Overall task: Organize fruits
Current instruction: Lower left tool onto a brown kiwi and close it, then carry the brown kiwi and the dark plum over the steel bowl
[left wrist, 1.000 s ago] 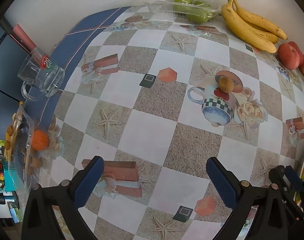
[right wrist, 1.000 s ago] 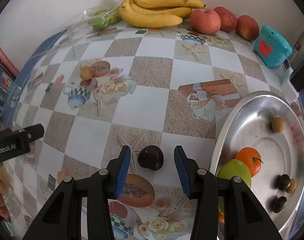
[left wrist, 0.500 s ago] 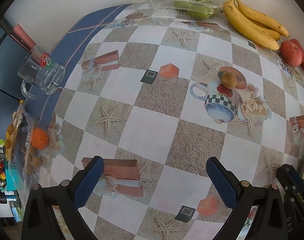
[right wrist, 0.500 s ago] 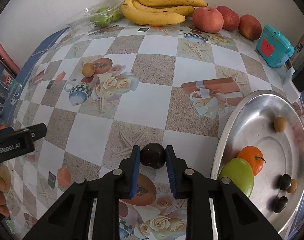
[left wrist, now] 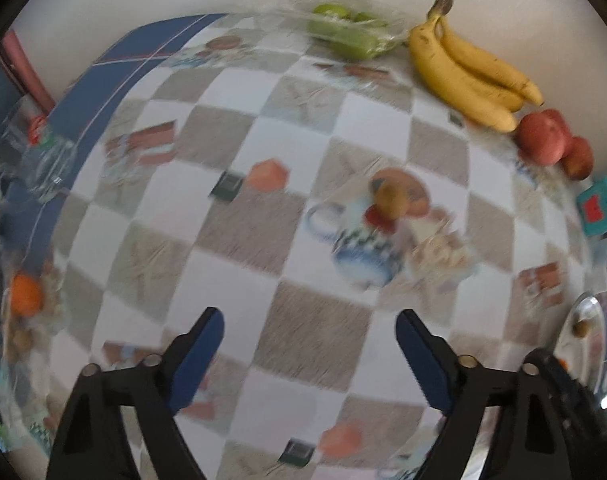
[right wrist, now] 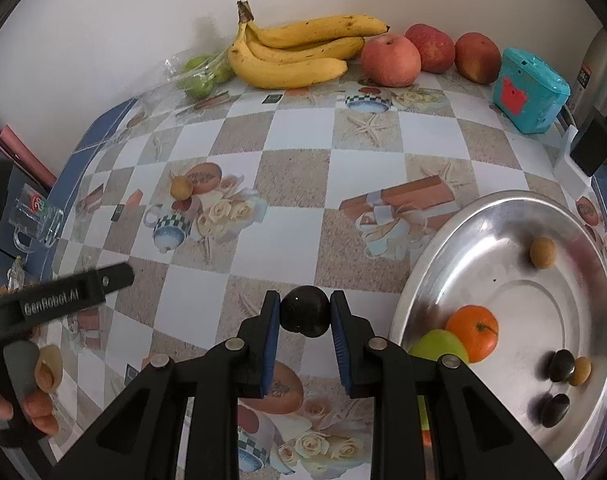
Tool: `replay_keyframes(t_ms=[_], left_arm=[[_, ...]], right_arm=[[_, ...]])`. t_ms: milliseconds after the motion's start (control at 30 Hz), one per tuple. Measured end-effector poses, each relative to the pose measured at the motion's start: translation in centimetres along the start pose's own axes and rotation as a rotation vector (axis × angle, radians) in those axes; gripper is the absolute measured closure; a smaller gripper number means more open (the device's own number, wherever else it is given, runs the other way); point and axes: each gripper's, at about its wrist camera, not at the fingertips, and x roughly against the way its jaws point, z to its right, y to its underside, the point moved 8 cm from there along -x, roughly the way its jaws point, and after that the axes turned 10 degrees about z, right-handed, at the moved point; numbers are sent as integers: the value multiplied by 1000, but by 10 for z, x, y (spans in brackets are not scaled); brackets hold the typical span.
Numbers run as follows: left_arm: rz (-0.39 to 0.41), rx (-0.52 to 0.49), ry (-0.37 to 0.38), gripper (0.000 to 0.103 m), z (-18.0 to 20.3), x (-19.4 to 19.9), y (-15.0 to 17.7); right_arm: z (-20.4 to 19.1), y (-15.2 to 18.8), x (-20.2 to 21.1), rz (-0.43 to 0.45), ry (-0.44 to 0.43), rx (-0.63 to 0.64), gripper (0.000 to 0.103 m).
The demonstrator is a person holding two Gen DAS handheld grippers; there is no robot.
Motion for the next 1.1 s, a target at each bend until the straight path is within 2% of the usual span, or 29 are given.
replay_keyframes(t_ms=[200,233,267,400,433,533,633,767,933,1100], left_arm=[[18,-26,83,29,24,-10,-27],[16,-32,95,34,27,-12,-31],[14,-34,99,40,30,-16,-33],[6,-36,118,46,39,-32,-41],[4,-35,119,50,40,-35,-42],[1,-28,127,52,42,-45,-48],[-12,-29,120,61,44,-54,-49],[-2,-25,131,77,48,-58,-52],[8,-19,132,77,51,-56,-54],[27,-1,135,77,46,-36,-51]], right_arm=[[3,-18,-2,24,-12,-3,77],[4,-20,-3,27,-13,-3,77],[5,-22,-4,29,-14,-5,77],[10,-28,-9,30,-18,-12,77],[12,-30,-11,30,-13,-7,77],[17,-32,-14,29,-10,-5,77],[23,-34,-18,28,-3,-8,77],[28,-34,-23,22,-1,-15,77],[30,-32,-24,15,2,-23,77],[27,-32,-17,22,-7,-27,77]])
